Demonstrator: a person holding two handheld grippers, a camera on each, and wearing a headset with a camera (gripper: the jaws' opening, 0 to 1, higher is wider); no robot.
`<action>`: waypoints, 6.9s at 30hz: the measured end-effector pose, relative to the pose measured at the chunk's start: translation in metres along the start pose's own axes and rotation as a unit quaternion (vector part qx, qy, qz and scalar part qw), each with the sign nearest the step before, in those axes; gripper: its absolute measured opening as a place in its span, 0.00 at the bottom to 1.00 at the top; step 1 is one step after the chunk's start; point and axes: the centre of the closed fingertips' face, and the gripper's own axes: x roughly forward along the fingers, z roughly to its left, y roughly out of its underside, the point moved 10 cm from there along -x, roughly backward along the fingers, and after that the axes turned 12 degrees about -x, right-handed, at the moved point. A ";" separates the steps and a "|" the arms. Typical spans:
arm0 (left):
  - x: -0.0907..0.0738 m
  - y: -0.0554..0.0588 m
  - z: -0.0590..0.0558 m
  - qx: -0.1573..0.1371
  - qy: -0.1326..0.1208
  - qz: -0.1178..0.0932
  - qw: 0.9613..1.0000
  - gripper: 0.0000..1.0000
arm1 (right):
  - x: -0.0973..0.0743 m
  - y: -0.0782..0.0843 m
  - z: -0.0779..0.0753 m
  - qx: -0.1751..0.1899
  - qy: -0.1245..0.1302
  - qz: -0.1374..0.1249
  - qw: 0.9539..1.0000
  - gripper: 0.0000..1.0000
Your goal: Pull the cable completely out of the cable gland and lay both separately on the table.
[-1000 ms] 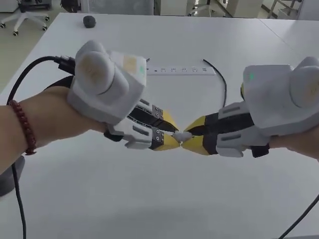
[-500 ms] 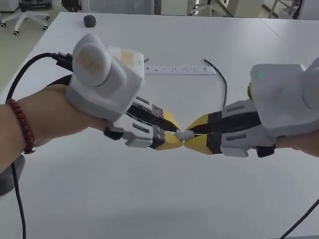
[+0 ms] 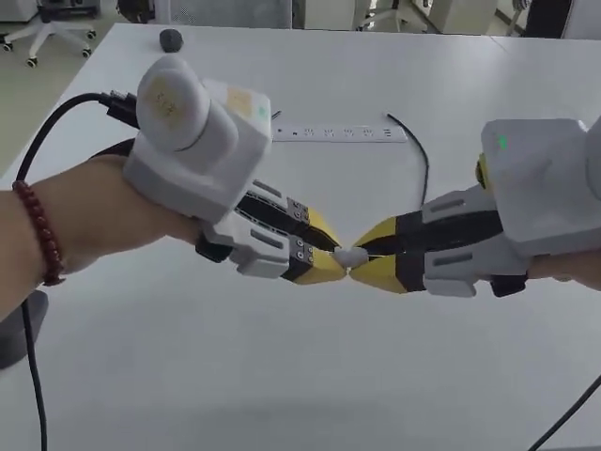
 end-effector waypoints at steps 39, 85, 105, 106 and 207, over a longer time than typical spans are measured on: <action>-0.006 0.002 0.005 -0.206 0.029 -0.006 0.978 0.14 | -0.004 -0.004 0.004 -0.139 0.007 -0.013 0.990 0.07; -0.006 -0.013 0.001 -0.116 0.011 -0.045 0.992 0.15 | -0.009 -0.008 -0.003 -0.135 0.034 -0.018 0.990 0.08; -0.015 -0.010 0.006 -0.101 0.003 -0.042 0.994 0.15 | -0.015 -0.010 -0.006 -0.127 0.028 -0.009 0.991 0.01; -0.015 -0.010 0.006 -0.100 0.002 -0.041 0.994 0.15 | -0.015 -0.010 -0.006 -0.129 0.028 -0.009 0.991 0.01; 0.000 0.013 0.011 -0.046 -0.036 -0.003 0.998 0.15 | -0.031 0.140 0.006 0.060 0.049 0.192 0.978 0.06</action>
